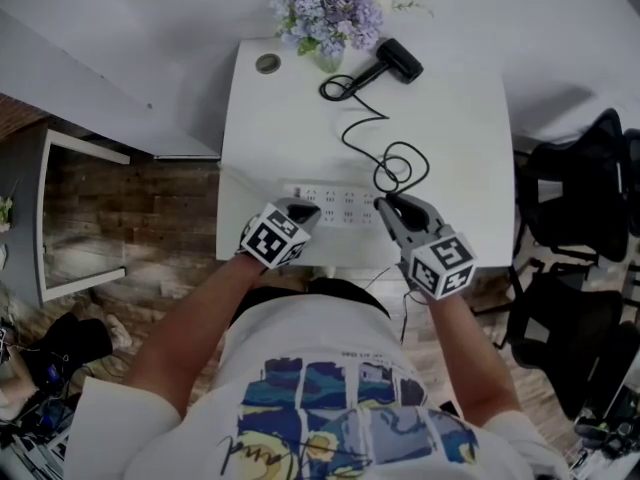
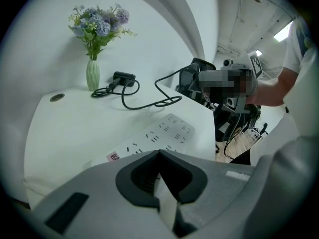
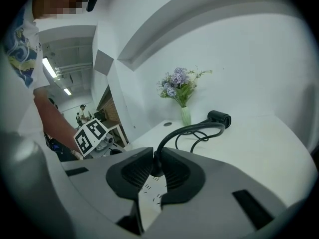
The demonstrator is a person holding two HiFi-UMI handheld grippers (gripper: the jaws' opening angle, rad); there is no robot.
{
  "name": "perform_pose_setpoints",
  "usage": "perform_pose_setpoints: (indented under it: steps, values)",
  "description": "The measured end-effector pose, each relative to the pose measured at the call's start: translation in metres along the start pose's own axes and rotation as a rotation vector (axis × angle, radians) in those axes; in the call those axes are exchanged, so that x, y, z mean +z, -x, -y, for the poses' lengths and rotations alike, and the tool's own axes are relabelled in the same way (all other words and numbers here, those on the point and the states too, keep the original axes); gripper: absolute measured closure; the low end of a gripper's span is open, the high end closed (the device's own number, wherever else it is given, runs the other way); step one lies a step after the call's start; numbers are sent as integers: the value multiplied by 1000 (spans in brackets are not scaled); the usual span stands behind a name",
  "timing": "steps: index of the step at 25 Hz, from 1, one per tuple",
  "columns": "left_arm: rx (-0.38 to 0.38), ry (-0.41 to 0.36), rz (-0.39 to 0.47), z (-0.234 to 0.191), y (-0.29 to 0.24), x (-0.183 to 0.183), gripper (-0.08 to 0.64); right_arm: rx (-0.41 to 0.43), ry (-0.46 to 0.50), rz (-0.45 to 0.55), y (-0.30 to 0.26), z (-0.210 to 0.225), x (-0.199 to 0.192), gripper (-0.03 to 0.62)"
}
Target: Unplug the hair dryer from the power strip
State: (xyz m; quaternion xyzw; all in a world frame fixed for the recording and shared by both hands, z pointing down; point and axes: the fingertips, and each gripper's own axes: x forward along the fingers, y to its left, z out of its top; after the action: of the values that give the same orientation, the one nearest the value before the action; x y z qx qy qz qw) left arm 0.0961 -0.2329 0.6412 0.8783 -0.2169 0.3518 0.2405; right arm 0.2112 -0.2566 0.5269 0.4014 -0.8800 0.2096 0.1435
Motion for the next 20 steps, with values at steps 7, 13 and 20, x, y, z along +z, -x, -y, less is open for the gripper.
perform_pose_setpoints:
  steps: [7,13,20]
  values:
    - [6,-2,3,3,1,-1,558,-2,13,11,9,-1,8,538]
    - [9,-5,2,3,2,0,558,-4,10,16,14,-2,14,538]
    - [10,-7,6,4,3,1,558,-1,3,33,16,-3,17,538]
